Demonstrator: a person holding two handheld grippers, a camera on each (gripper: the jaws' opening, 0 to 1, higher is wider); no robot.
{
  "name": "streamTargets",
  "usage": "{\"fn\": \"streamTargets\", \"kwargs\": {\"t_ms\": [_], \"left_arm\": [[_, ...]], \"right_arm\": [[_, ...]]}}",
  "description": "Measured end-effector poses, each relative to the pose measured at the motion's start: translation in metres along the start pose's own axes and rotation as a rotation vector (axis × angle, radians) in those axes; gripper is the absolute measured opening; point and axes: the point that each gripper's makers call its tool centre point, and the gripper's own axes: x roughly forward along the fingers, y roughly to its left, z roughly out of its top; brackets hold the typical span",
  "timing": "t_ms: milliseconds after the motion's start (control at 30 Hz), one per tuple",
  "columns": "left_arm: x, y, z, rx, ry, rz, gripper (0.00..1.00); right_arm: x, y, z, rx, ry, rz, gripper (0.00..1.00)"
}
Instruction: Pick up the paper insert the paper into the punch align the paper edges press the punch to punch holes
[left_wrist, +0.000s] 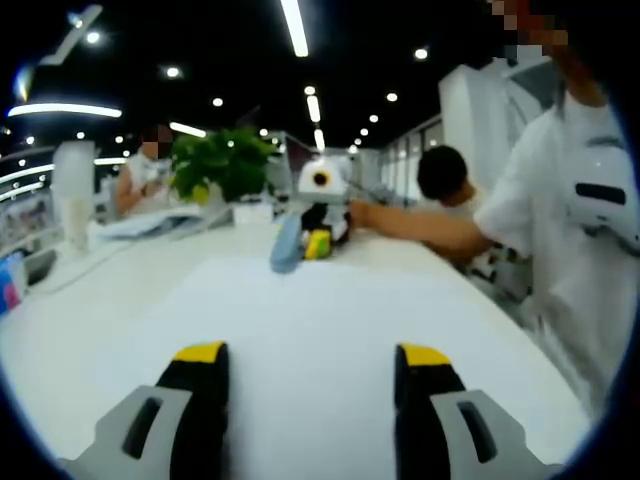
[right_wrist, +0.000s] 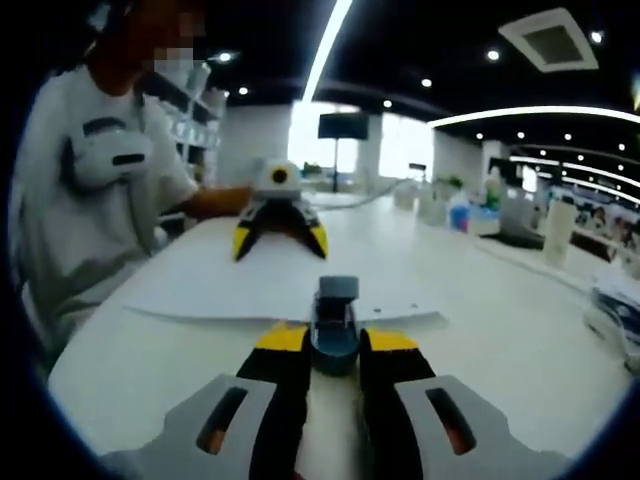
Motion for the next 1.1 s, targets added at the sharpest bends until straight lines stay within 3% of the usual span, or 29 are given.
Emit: {"fn": "streamTargets", "kwargs": {"t_ms": [467,600,700,867,1100], "left_arm": [[-0.001,-0.001,0.001,0.001,-0.006,-0.001,0.67],[-0.001,0.001,0.001,0.001,-0.004,0.0,0.67],[-0.002,-0.001,0.001,0.004,-0.005,-0.012,0.73],[-0.003,-0.001,0.001,0.003,-0.004,-0.018,0.74],[-0.007,0.0,0.009,-0.026,-0.04,-0.024,0.72]], "right_arm": [[0.001,-0.002,0.0,0.046,0.004,-0.021,0.28],[0.0,-0.002,-0.007,0.091,0.034,-0.04,0.28],[-0.003,-0.004,-0.002,0.101,0.005,-0.083,0.29],[-0.008,-0.006,-0.001,0.121,-0.007,-0.167,0.34],[-0.02,-0.001,0.019,0.142,-0.102,-0.309,0.35]]}}
